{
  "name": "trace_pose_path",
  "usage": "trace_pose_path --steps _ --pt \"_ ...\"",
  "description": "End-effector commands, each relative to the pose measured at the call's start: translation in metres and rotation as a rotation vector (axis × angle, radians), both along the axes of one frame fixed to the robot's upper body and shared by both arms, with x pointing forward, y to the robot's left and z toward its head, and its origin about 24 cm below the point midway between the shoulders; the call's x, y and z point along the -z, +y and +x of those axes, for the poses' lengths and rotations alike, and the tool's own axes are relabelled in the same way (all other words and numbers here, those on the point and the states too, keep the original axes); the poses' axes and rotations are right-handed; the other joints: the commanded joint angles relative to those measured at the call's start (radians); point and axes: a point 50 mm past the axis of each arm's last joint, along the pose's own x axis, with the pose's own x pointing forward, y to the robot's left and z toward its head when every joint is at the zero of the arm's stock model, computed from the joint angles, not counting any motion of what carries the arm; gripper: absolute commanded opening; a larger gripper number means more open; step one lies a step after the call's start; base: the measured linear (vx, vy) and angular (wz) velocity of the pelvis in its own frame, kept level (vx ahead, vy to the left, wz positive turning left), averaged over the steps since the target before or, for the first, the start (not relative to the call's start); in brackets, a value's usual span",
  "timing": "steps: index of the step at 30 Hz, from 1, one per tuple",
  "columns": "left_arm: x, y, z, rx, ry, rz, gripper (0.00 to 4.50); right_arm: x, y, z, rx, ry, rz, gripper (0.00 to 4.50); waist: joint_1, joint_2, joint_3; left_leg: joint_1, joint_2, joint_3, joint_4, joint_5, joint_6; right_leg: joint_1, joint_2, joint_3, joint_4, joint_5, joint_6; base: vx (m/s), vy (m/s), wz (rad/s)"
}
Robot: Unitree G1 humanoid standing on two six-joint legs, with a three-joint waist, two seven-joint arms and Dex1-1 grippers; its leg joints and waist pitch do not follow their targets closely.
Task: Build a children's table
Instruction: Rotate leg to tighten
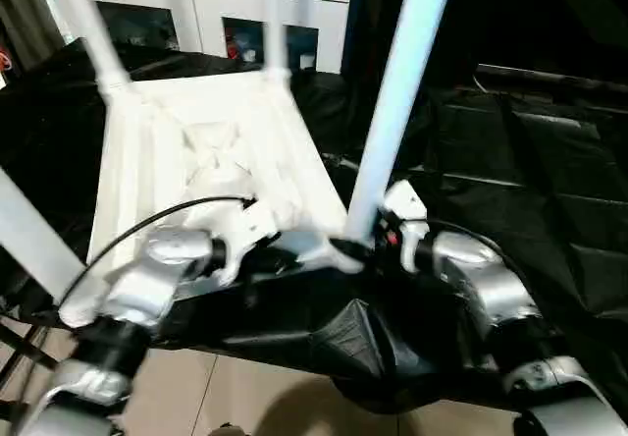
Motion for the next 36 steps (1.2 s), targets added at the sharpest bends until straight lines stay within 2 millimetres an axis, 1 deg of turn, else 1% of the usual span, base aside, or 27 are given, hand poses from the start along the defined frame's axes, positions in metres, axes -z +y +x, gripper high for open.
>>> trace_pose_path --steps 1,2,3,4,5,6,7,9,12,17,19,20,21,22,23,24,25,26,27,29,30,31,32,33,34,35,36 --pt "-0.003 -0.01 -0.006 0.097 -0.001 -0.044 0.0 -0.004 -0.002 0.001 -0.008 -0.004 -0.001 3.36 0.0 0.0 -0.065 0.008 0.021 0.003 -0.059 -0.155 0.037 0.053 -0.067 0.039 -0.058 -0.092 -0.223 0.0 0.0 0.0" --pt "-0.003 -0.006 -0.006 0.094 0.001 -0.035 0.0 -0.004 -0.002 0.0 -0.024 0.002 -0.001 3.31 -0.001 -0.008 -0.065 0.007 0.02 0.004 -0.058 -0.153 0.04 0.054 -0.066 0.038 -0.058 -0.091 -0.222 0.0 0.0 0.0" --pt "-0.003 -0.003 -0.006 0.091 0.002 -0.027 0.0 -0.004 -0.002 -0.001 -0.038 0.009 0.0 3.17 -0.001 -0.008 -0.065 0.007 0.021 0.003 -0.058 -0.138 0.045 0.054 -0.068 0.038 -0.056 -0.081 -0.221 0.0 0.0 0.0" --pt "-0.003 -0.003 -0.006 0.091 0.002 -0.027 0.0 -0.004 -0.002 -0.001 -0.038 0.009 0.0 3.17 -0.001 -0.008 -0.065 0.007 0.021 0.003 -0.058 -0.138 0.045 0.054 -0.068 0.038 -0.056 -0.081 -0.221 0.0 0.0 0.0" --pt "-0.004 0.001 -0.006 0.083 0.001 -0.022 0.0 -0.004 -0.001 -0.002 -0.057 0.014 0.0 3.01 -0.001 -0.011 -0.066 0.006 0.02 0.004 -0.057 -0.13 0.048 0.055 -0.067 0.038 -0.055 -0.073 -0.222 0.0 0.0 0.0" --pt "-0.004 0.001 -0.006 0.082 0.001 -0.022 0.0 -0.004 -0.001 -0.002 -0.058 0.015 0.0 2.91 -0.001 -0.009 -0.065 0.006 0.021 0.004 -0.056 -0.123 0.051 0.054 -0.068 0.038 -0.053 -0.067 -0.224 0.0 0.0 0.0" --pt "-0.004 0.003 -0.006 0.078 0.002 -0.02 0.0 -0.004 0.0 -0.003 -0.071 0.02 0.001 2.91 -0.001 -0.016 -0.065 0.006 0.021 0.005 -0.056 -0.124 0.053 0.054 -0.067 0.037 -0.054 -0.07 -0.223 0.0 0.0 0.0" --pt "-0.003 0.005 -0.007 0.07 0.009 -0.022 0.0 -0.003 0.001 -0.005 -0.096 0.03 0.002 2.66 0.001 -0.015 -0.064 0.006 0.021 0.004 -0.056 -0.124 0.052 0.053 -0.069 0.038 -0.053 -0.082 -0.222 0.0 0.0 0.0" --pt "-0.002 0.006 -0.009 0.072 0.018 -0.025 0.0 -0.002 0.003 -0.005 -0.11 0.036 0.003 2.62 0.0 -0.018 -0.064 0.007 0.022 0.004 -0.057 -0.132 0.049 0.052 -0.07 0.038 -0.055 -0.101 -0.218 0.0 0.0 0.0" --pt "-0.001 0.005 -0.01 0.073 0.025 -0.026 0.0 -0.001 0.004 -0.006 -0.121 0.041 0.004 2.58 0.0 -0.017 -0.064 0.007 0.021 0.004 -0.056 -0.12 0.049 0.053 -0.069 0.038 -0.053 -0.088 -0.216 0.0 0.0 0.0" --pt "0.0 0.004 -0.009 0.061 0.024 -0.029 0.0 0.002 0.006 -0.009 -0.123 0.047 0.008 2.57 0.0 -0.007 -0.066 0.008 0.02 0.004 -0.055 -0.12 0.045 0.052 -0.068 0.038 -0.052 -0.073 -0.22 0.0 0.0 0.0" --pt "0.0 0.003 -0.009 0.054 0.023 -0.031 0.0 0.002 0.007 -0.01 -0.121 0.049 0.011 2.57 -0.001 -0.01 -0.066 0.007 0.02 0.005 -0.055 -0.118 0.045 0.054 -0.067 0.039 -0.052 -0.063 -0.221 0.0 0.0 0.0" --pt "0.0 0.002 -0.008 0.046 0.02 -0.032 0.0 0.003 0.008 -0.01 -0.116 0.05 0.015 2.57 0.002 -0.003 -0.066 0.007 0.02 0.003 -0.056 -0.116 0.043 0.054 -0.068 0.038 -0.05 -0.053 -0.224 0.0 0.0 0.0" --pt "0.002 0.001 -0.005 0.019 0.012 -0.031 0.0 0.006 0.01 -0.01 -0.082 0.05 0.011 2.57 0.001 -0.002 -0.067 0.008 0.019 0.003 -0.055 -0.121 0.041 0.054 -0.067 0.038 -0.05 -0.048 -0.226 0.0 0.0 0.0" --pt "0.002 0.001 -0.005 0.013 0.01 -0.031 0.0 0.007 0.01 -0.01 -0.074 0.05 0.01 2.57 -0.001 -0.006 -0.065 0.007 0.019 0.004 -0.056 -0.13 0.037 0.054 -0.066 0.038 -0.053 -0.056 -0.226 0.0 0.0 0.0" --pt "0.004 -0.004 0.001 -0.042 -0.009 -0.027 0.0 0.012 0.015 -0.008 0.0 0.049 0.004 2.57 -0.001 -0.002 -0.065 0.008 0.018 0.003 -0.057 -0.137 0.033 0.053 -0.067 0.039 -0.054 -0.069 -0.225 0.0 0.0 0.0" --pt "0.004 -0.004 0.001 -0.042 -0.009 -0.027 0.0 0.012 0.015 -0.008 0.0 0.049 0.004 2.57 -0.003 0.001 -0.063 0.011 0.018 0.003 -0.058 -0.161 0.02 0.049 -0.066 0.039 -0.06 -0.101 -0.221 0.0 0.0 0.0" --pt "0.005 -0.006 0.003 -0.061 -0.012 -0.025 0.0 0.014 0.016 -0.007 0.026 0.05 0.002 2.57 -0.002 -0.001 -0.062 0.012 0.017 0.002 -0.06 -0.185 0.008 0.052 -0.067 0.039 -0.063 -0.147 -0.211 0.0 0.0 0.0" --pt "0.006 -0.01 0.006 -0.089 -0.021 -0.025 0.0 0.016 0.019 -0.004 0.084 0.052 0.0 2.57 -0.001 0.002 -0.062 0.013 0.017 0.002 -0.06 -0.195 0.004 0.05 -0.068 0.04 -0.065 -0.167 -0.206 0.0 0.0 0.0" --pt "0.008 -0.017 0.01 -0.132 -0.024 -0.029 0.0 0.019 0.025 -0.002 0.15 0.048 0.002 2.57 -0.003 0.0 -0.059 0.015 0.018 0.0 -0.063 -0.225 -0.006 0.048 -0.069 0.04 -0.072 -0.225 -0.191 0.0 0.0 0.0" --pt "0.009 -0.024 0.014 -0.174 -0.034 -0.034 0.0 0.02 0.031 0.001 0.222 0.056 0.016 2.57 -0.005 0.0 -0.058 0.018 0.018 0.0 -0.065 -0.235 -0.021 0.044 -0.069 0.041 -0.076 -0.266 -0.177 0.0 0.0 0.0" --pt "0.009 -0.024 0.014 -0.174 -0.034 -0.034 0.0 0.02 0.031 0.001 0.222 0.056 0.016 2.57 -0.005 0.0 -0.058 0.018 0.018 0.0 -0.065 -0.235 -0.021 0.044 -0.069 0.041 -0.076 -0.266 -0.177 0.0 0.0 0.0" --pt "0.01 -0.034 0.018 -0.218 -0.041 -0.045 0.0 0.022 0.04 0.004 0.308 0.066 0.021 2.57 -0.005 -0.003 -0.06 0.017 0.017 -0.002 -0.065 -0.239 -0.023 0.047 -0.07 0.04 -0.077 -0.288 -0.168 0.0 0.0 0.0" --pt "0.01 -0.051 0.023 -0.27 -0.05 -0.059 0.0 0.023 0.051 0.007 0.399 0.062 0.006 2.57 -0.007 -0.001 -0.057 0.017 0.017 0.0 -0.066 -0.236 -0.028 0.04 -0.069 0.043 -0.079 -0.295 -0.164 0.0 0.0 0.0" --pt "0.01 -0.06 0.025 -0.282 -0.056 -0.056 0.0 0.023 0.058 0.008 0.431 0.056 -0.005 2.57 -0.009 -0.007 -0.058 0.018 0.015 -0.002 -0.066 -0.237 -0.032 0.042 -0.07 0.041 -0.082 -0.323 -0.154 0.0 0.0 0.0" --pt "0.01 -0.066 0.025 -0.284 -0.063 -0.05 0.0 0.022 0.063 0.008 0.434 0.056 -0.007 2.57 -0.004 -0.008 -0.06 0.021 0.016 0.0 -0.063 -0.235 -0.028 0.038 -0.071 0.042 -0.084 -0.325 -0.144 0.0 0.0 0.0" --pt "0.01 -0.069 0.026 -0.284 -0.068 -0.046 0.0 0.022 0.065 0.008 0.436 0.058 -0.007 2.57 -0.004 -0.007 -0.061 0.017 0.016 -0.001 -0.063 -0.226 -0.019 0.041 -0.071 0.042 -0.08 -0.305 -0.142 0.0 0.0 0.0"
